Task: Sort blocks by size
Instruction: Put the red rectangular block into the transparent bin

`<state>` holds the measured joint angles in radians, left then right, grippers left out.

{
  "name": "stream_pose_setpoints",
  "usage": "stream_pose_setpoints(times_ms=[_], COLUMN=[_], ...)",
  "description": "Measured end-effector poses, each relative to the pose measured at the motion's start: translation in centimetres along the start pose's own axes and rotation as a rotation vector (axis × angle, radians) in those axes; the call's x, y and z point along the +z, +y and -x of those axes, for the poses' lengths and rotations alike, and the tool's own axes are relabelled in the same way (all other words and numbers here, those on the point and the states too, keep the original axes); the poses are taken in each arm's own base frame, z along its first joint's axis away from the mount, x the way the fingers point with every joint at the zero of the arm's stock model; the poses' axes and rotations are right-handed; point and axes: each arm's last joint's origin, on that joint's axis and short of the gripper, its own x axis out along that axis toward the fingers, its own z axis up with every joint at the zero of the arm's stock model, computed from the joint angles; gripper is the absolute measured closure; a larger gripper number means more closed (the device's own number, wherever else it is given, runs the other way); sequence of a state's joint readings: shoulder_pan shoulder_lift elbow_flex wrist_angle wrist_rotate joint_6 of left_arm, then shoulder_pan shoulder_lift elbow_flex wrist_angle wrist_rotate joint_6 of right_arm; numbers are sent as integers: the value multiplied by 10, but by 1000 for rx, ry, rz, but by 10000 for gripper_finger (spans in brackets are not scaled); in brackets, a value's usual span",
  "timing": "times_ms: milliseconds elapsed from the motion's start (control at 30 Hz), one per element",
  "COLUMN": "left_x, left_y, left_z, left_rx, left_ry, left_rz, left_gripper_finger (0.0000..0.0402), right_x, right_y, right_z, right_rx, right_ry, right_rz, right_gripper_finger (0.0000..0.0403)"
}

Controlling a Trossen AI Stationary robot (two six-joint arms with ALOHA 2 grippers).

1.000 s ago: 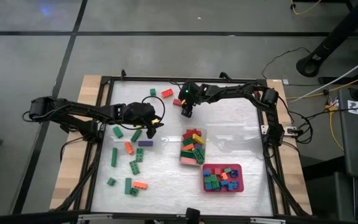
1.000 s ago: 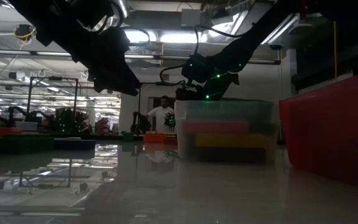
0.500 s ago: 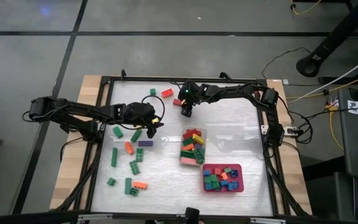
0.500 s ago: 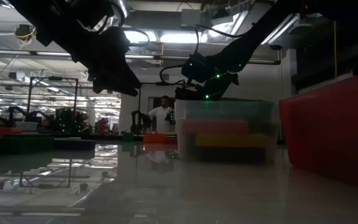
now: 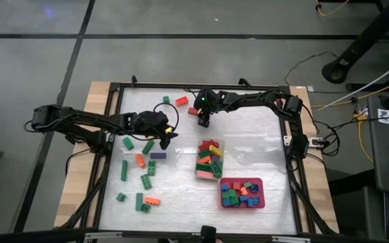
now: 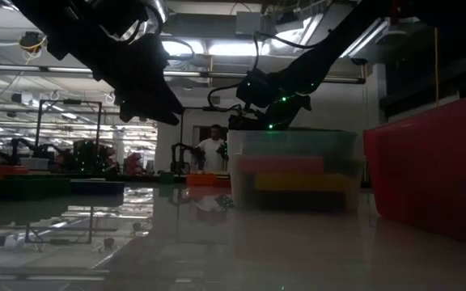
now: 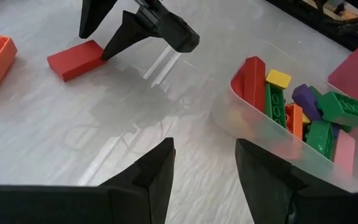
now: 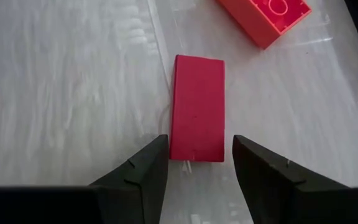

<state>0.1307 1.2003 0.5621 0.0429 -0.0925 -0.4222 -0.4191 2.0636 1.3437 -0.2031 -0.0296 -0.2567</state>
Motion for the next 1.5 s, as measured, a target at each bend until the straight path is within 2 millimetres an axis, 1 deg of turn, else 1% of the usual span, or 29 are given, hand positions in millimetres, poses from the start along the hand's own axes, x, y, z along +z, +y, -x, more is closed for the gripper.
stream_pose_setpoints(times_ms=[167,400,500,767,967,1100,1233,1300,1500], left_x=[0,0,0,0,0,0,0,0,0], left_y=[0,0,0,0,0,0,0,0,0], left_z=[0,0,0,0,0,0,0,0,0], left_rx=[0,0,0,-1,-1,-1,-1,-1,-1], left_ry=[0,0,0,-2,-2,-2,-3,-3,-2], left_rz=[12,24,24,25,27,26,24,23,16], left_gripper_finger=[245,245,245,245,245,245,245,245,245], right_x=[0,0,0,-1,-5,-7,-10,-10,-8], right_y=[0,-1,-1,0,2,7,16,21,33], right_z=[0,-2,-2,-2,1,4,5,5,4], right_rx=[0,-18,-21,-18,30,51,150,165,104], right_ry=[1,-4,-3,3,63,97,130,145,156], right_rz=[5,5,5,9,10,16,19,28,61], right_gripper_finger=[228,264,273,277,277,277,277,277,277])
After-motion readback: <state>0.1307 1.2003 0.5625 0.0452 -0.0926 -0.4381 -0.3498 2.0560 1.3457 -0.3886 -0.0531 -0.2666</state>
